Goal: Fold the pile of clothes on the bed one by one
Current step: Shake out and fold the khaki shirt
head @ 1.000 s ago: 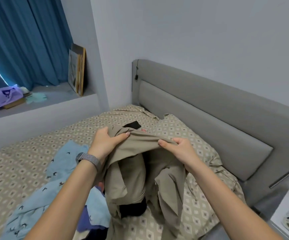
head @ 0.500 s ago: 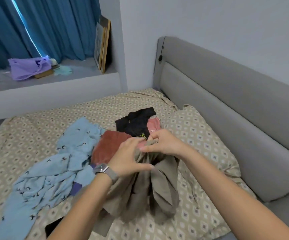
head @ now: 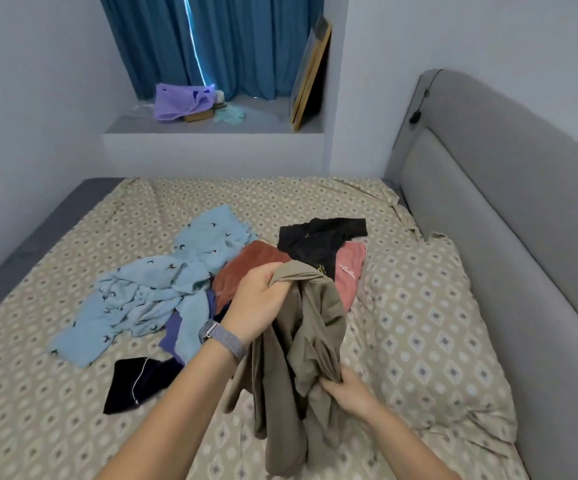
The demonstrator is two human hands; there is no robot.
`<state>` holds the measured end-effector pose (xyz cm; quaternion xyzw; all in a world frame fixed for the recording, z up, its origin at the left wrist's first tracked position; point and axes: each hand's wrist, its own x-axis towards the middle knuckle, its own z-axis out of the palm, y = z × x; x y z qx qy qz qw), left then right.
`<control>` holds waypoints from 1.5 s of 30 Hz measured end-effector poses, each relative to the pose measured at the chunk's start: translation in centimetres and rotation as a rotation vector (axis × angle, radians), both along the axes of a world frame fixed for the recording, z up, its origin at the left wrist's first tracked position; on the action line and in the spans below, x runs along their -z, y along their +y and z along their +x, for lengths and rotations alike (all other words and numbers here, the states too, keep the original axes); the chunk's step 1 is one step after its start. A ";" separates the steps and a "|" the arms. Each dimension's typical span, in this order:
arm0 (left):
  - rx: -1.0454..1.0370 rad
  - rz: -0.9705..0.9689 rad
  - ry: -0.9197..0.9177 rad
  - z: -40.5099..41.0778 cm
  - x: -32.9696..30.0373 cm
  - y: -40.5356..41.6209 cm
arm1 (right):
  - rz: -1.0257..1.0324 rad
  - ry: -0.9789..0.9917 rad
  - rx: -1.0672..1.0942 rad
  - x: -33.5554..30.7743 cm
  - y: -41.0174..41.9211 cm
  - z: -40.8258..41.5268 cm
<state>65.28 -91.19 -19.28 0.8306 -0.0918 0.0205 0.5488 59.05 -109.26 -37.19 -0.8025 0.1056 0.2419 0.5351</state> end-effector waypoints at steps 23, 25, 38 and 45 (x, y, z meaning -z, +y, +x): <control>-0.119 -0.042 0.225 5.4 3.3 13.2 | 0.039 -0.433 0.280 -18.1 0.5 11.1; 0.055 0.022 0.202 6.1 2.7 12.4 | 0.004 -0.432 0.106 -19.2 2.8 10.8; 0.166 0.339 0.225 8.5 15.5 9.3 | 0.022 -0.694 0.406 -25.4 0.8 10.8; 0.236 0.144 0.001 8.8 8.9 3.6 | -0.521 -0.437 -0.116 -14.8 0.4 10.3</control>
